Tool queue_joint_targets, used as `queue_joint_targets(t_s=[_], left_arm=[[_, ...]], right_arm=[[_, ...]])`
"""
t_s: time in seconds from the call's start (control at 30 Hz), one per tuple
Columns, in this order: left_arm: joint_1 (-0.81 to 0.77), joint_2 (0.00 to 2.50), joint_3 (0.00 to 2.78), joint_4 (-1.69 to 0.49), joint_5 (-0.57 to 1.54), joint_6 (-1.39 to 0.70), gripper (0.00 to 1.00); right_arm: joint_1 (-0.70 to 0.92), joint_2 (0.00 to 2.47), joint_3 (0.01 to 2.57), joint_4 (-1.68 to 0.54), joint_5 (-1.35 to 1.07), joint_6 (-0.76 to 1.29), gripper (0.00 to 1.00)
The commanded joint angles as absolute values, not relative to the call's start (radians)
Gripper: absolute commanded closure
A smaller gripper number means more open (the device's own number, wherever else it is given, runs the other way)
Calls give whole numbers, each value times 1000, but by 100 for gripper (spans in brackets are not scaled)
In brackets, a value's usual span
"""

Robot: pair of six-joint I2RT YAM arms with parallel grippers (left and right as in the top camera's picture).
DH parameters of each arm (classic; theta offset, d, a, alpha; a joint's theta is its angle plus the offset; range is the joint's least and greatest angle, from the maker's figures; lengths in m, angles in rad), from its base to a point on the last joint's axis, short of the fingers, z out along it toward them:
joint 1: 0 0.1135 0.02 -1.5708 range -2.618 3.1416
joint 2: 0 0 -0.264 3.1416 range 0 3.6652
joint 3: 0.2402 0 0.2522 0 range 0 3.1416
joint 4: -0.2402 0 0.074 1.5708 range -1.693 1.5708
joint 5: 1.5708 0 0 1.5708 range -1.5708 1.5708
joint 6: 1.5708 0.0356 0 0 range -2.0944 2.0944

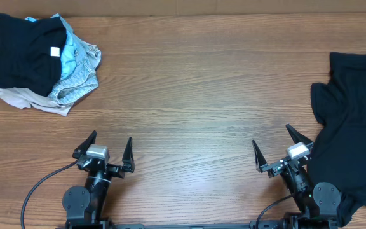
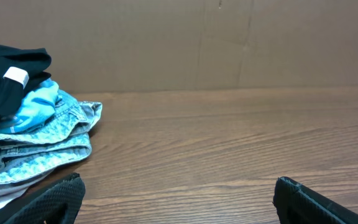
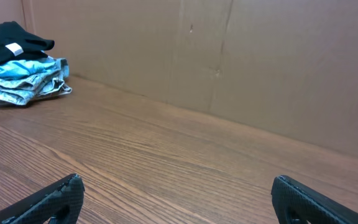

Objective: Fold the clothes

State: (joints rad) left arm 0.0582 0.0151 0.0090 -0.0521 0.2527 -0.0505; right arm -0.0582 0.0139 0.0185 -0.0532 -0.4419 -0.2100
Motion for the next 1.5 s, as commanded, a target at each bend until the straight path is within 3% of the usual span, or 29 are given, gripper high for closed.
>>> queue_joint_targets(t_s=[0.0, 1.47], left_arm=[[52, 4, 5, -51, 247, -60, 0], [52, 4, 5, -52, 219, -60, 0]], right_arm=[[-62, 3, 8, -50, -447, -207, 0], [-62, 3, 8, -33, -447, -214, 0]])
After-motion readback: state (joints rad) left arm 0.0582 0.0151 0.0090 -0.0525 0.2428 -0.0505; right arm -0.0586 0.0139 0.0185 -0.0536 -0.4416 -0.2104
